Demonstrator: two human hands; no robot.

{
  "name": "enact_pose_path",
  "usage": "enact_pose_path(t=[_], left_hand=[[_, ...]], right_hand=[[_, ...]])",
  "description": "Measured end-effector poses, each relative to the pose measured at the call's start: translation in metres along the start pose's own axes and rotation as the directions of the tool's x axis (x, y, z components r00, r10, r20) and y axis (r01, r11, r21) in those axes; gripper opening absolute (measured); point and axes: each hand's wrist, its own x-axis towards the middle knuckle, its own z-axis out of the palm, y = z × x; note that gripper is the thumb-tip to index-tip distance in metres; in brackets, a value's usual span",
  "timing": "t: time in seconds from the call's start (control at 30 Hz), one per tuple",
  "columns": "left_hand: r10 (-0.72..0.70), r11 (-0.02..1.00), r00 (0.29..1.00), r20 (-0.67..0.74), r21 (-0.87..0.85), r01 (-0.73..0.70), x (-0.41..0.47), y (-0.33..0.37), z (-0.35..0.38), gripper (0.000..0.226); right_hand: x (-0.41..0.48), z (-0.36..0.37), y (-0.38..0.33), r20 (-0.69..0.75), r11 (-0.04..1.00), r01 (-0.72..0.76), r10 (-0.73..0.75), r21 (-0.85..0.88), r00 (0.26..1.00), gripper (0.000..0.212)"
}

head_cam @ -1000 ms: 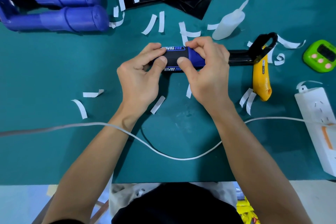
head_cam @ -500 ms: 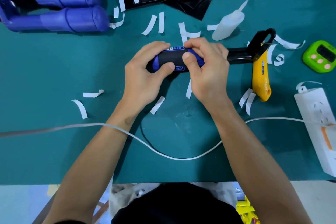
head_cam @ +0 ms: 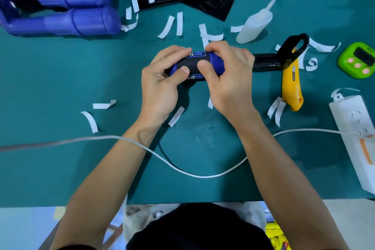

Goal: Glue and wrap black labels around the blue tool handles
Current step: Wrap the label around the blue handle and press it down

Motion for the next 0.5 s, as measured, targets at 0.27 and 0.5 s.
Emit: enact_pose_path(t=[0.27,0.5], left_hand=[[0.158,0.941,0.987,0.034,0.298,-0.161,0.001,-0.002,0.001,0.028],[0.205,0.916,0.978,0.047,0.344,-0.208,0.005,-0.007,-0.001,0.022]], right_hand=[[0.007,-0.003,0.002,0.009,0.997,-0.067,0.067,0.023,0.998,0.023],[0.004,-0.023,0.011,0.145,0.977,-0.088,0.060,0.194,0.988,0.022]])
